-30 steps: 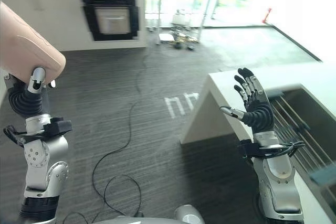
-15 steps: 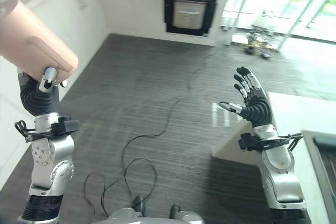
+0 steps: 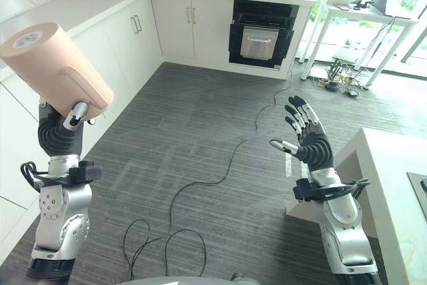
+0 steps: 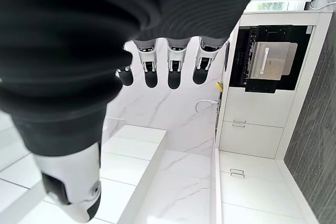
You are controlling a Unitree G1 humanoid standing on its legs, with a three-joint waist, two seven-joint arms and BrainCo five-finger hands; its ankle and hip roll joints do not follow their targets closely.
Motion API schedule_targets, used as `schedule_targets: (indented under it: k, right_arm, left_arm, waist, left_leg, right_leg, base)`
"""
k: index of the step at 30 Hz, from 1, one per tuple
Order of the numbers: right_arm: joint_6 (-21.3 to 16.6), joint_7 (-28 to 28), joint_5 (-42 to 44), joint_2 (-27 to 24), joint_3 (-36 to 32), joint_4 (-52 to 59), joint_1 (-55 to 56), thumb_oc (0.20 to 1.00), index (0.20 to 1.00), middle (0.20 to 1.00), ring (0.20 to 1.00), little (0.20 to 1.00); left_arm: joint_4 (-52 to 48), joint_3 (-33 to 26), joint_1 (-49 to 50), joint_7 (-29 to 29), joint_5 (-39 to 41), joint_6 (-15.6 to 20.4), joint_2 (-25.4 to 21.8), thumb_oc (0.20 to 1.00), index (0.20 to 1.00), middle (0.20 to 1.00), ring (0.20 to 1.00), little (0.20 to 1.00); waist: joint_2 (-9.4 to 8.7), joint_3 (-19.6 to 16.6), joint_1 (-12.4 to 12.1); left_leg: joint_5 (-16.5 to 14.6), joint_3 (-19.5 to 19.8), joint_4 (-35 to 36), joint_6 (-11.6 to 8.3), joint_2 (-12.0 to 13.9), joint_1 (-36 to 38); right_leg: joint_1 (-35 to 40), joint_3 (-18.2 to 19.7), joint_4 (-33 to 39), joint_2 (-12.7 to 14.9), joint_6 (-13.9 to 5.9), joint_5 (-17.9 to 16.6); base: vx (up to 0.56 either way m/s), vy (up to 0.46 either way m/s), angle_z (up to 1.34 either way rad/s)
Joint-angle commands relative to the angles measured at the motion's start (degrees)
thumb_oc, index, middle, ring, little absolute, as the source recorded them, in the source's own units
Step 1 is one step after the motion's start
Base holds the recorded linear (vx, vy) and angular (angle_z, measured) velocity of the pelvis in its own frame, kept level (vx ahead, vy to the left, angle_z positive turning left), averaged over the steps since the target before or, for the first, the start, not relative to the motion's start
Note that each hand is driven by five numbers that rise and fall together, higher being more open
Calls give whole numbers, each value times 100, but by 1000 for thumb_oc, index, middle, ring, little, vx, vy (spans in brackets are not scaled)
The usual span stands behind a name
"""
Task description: Place the dishes in the dishwasher.
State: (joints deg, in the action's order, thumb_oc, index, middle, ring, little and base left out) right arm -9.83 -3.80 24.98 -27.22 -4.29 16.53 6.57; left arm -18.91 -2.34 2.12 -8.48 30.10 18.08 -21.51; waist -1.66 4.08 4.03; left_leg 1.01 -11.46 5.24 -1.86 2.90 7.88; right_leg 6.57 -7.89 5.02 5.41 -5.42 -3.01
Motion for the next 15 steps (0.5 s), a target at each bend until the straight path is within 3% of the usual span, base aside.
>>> schedule_targets:
  k: [1, 7, 10, 11, 12, 14, 15]
  right_arm:
    - [-331, 116, 210, 29, -305, 170, -415, 1000, 1000, 1000, 1000, 1000]
    - [-251, 149, 167, 70, -209, 202, -439, 1000, 1000, 1000, 1000, 1000]
    - [-271, 59, 283, 1, -224, 166, -417, 1000, 1000, 1000, 1000, 1000]
    - [-308, -38, 357, -83, -280, 149, -381, 1000, 1000, 1000, 1000, 1000]
    - [-317, -81, 359, -97, -288, 141, -375, 1000, 1000, 1000, 1000, 1000]
    - [-361, -216, 266, -72, -278, 101, -377, 1000, 1000, 1000, 1000, 1000]
    - [-343, -207, 248, -58, -261, 93, -402, 1000, 1000, 1000, 1000, 1000]
  left_arm:
    - [144, -213, -186, 113, -177, 144, -318, 200, 200, 200, 200, 200]
    - [172, -254, -127, 159, -82, 145, -310, 200, 200, 200, 200, 200]
    - [157, -279, -78, 171, -50, 163, -329, 200, 200, 200, 200, 200]
    - [147, -292, -2, 179, -50, 288, -351, 200, 200, 200, 200, 200]
    - [130, -298, 32, 164, -52, 326, -348, 200, 200, 200, 200, 200]
    - [121, -327, 93, 127, -50, 333, -306, 200, 200, 200, 200, 200]
    - [147, -322, 98, 122, -56, 324, -300, 200, 200, 200, 200, 200]
  waist:
    - [31, 57, 13]
    - [47, 111, 32]
    - [-25, 216, 60]
    - [-122, 354, 66]
    - [-126, 395, 66]
    - [-104, 474, 50]
    - [-86, 502, 45]
  left_leg:
    - [-343, 499, -24, 84, -55, -25]
    - [-260, 405, -149, -34, 71, 73]
    - [-404, 294, -1027, -142, 177, -215]
    - [-166, 307, -2373, -191, 263, -797]
    - [-137, 349, -2792, -189, 277, -1012]
    - [27, 387, -3201, -193, 349, -1412]
    - [90, 298, -2984, -206, 429, -1464]
  right_leg:
    - [-66, 390, -2, -353, 36, 185]
    - [20, 564, -4, -511, 163, 242]
    - [75, 627, -52, -529, 239, 279]
    - [89, 715, -93, -527, 380, 274]
    - [78, 739, -117, -544, 427, 273]
    - [105, 775, -164, -608, 492, 283]
    - [149, 760, -171, -640, 485, 314]
  base:
    - [-14, -126, -3]
    - [12, -194, -7]
    - [18, -239, -21]
    - [-46, -288, -18]
    - [-35, -253, -14]
    - [29, -84, -3]
    - [212, 60, -26]
